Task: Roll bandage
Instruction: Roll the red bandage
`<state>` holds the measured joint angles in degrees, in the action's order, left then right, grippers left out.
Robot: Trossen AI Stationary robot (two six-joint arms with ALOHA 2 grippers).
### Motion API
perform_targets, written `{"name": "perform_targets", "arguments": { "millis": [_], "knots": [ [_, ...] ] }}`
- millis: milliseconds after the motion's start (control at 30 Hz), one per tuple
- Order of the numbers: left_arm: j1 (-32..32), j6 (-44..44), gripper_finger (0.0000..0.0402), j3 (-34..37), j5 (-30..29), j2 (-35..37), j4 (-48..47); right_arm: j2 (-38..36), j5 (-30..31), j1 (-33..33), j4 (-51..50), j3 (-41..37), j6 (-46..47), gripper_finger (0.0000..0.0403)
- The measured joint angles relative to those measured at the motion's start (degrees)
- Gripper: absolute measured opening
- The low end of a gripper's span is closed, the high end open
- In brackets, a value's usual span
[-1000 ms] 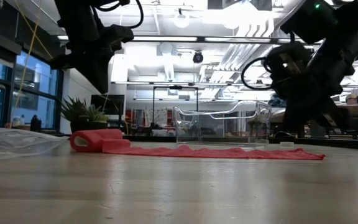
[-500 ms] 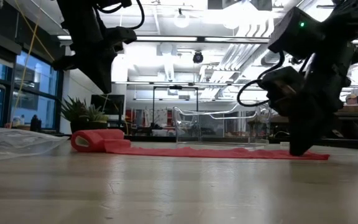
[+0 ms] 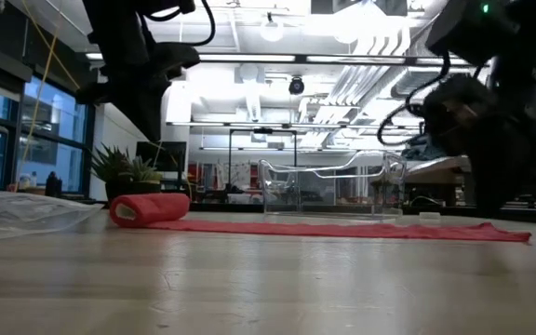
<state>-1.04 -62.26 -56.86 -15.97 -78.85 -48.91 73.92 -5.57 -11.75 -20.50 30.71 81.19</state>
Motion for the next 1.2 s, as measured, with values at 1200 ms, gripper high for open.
{"name": "perform_targets", "arguments": {
  "millis": [1200],
  "knots": [
    [1.51,6.31,0.0000,27.06,11.18,4.26,23.92,37.98,-1.68,10.33,12.82,35.18,-24.22,0.0000]
  ]
}}
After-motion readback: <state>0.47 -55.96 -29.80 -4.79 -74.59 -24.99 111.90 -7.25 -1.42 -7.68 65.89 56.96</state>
